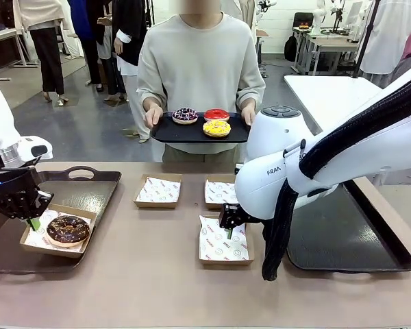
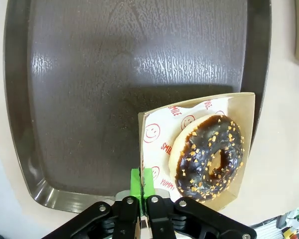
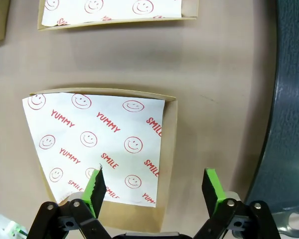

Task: Individually package the donuts and arrange them on the tray.
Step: Place the picked Paper togo box on the Handle tray while simultaneously picking up another Paper togo box from the table with the other hand.

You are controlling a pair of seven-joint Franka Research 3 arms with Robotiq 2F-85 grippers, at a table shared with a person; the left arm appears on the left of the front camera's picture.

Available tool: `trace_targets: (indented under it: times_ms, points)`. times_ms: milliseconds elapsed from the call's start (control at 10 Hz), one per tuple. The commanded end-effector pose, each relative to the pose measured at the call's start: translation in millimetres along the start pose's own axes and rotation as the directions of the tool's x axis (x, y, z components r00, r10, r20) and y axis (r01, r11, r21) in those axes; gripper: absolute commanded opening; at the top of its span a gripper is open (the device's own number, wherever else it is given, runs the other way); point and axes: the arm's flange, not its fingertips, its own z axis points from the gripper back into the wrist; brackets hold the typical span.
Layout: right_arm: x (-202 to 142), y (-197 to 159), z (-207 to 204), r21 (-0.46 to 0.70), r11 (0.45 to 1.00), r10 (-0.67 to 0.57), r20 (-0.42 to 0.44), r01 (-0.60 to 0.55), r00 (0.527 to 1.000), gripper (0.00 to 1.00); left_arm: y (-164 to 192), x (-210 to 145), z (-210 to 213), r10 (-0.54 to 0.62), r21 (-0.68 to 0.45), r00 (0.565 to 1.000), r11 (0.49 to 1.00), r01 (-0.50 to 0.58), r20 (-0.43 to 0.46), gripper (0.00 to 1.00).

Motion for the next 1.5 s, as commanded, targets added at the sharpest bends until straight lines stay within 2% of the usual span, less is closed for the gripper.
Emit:
trace_targets:
  times_ms: [0, 300, 800, 900, 1000, 1100, 1200, 1300, 1400]
  points:
    - [-3.6, -7.8, -0.4, 0.028, 1.000, 0.001, 0.006, -0.001, 1.000, 1.00, 1.1, -1.5, -1.4, -0.027, 0.030, 1.000, 0.999, 0.027, -0.005, 0.01]
    - [-3.3, -9.3, 0.5, 0.031, 1.000, -0.003, 0.002, 0.003, 1.000, 1.00, 7.6, -2.3, 3.1, -0.085, 0.038, 0.996, 0.996, 0.085, 0.001, 0.01]
    - [-2.7, -6.9, -2.7, 0.027, 1.000, -0.003, -0.012, 0.003, 1.000, 1.00, 2.8, 0.8, -6.6, -0.092, 0.043, 0.996, 0.995, 0.093, -0.013, 0.01]
    - [-2.7, -7.9, -3.8, 0.027, 1.000, -0.002, -0.016, 0.002, 1.000, 0.92, 1.7, 0.8, -8.3, -0.095, 0.046, 0.995, 0.994, 0.096, -0.015, 0.01]
    - [-2.9, -8.2, -4.1, 0.023, 1.000, -0.002, -0.022, 0.002, 1.000, 0.42, 0.7, 0.8, -9.5, -0.098, 0.045, 0.995, 0.994, 0.099, -0.013, 0.54]
    - [-3.1, -8.3, -4.1, 0.025, 1.000, -0.009, -0.027, 0.010, 1.000, 0.34, 0.0, 0.9, -10.5, -0.102, 0.050, 0.995, 0.993, 0.103, -0.020, 0.54]
    - [-3.9, -8.4, -4.4, 0.026, 1.000, -0.008, -0.033, 0.009, 0.999, 0.00, 0.3, 1.0, -11.1, -0.104, 0.052, 0.994, 0.993, 0.105, -0.023, 1.00]
    - [-3.8, -9.3, -4.8, 0.027, 1.000, -0.011, -0.035, 0.012, 0.999, 0.00, 0.6, 0.9, -11.0, -0.103, 0.052, 0.994, 0.993, 0.104, -0.025, 0.56]
    - [-3.8, -9.6, -5.3, 0.024, 1.000, -0.010, -0.037, 0.011, 0.999, 0.00, 0.4, 0.9, -10.6, -0.100, 0.052, 0.995, 0.993, 0.102, -0.028, 1.00]
